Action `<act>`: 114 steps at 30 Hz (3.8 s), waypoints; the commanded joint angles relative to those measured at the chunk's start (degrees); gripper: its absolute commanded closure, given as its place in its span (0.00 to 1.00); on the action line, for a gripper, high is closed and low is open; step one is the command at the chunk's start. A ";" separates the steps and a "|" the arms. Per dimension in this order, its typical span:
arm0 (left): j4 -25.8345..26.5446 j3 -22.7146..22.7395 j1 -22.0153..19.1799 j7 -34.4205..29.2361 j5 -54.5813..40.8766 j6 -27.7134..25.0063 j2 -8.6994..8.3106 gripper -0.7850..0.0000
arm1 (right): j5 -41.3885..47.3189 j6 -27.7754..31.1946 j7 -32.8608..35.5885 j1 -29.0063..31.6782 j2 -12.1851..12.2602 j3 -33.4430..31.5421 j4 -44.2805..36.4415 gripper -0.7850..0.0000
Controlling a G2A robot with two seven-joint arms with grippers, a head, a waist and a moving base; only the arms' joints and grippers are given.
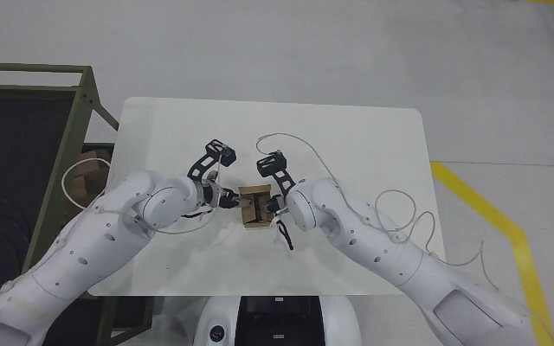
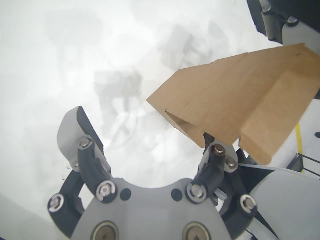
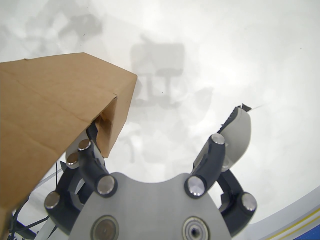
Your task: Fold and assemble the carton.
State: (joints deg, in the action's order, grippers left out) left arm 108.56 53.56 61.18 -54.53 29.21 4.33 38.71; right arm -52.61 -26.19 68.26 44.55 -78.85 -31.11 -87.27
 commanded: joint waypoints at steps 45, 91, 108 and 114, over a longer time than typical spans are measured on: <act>1.61 7.06 8.76 13.22 2.91 0.85 1.56 0.00 | -10.96 7.38 -1.76 14.61 2.11 -12.98 -12.86 0.00; 8.34 18.33 23.13 18.11 15.30 -12.70 1.86 0.00 | -13.01 13.09 -14.46 30.33 3.75 -21.09 -27.79 0.00; 9.27 13.87 21.67 13.94 21.62 -14.46 3.31 0.00 | -18.74 13.07 -6.62 28.57 3.21 -18.73 -26.68 0.00; 7.69 11.35 19.06 11.87 21.63 -14.54 4.24 0.00 | -20.04 13.64 -5.26 29.52 3.29 -19.31 -27.54 0.00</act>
State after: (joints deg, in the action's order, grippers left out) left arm 116.59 65.33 80.72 -42.42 50.93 -10.18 42.80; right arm -72.62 -12.84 63.03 73.59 -75.63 -50.18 -114.48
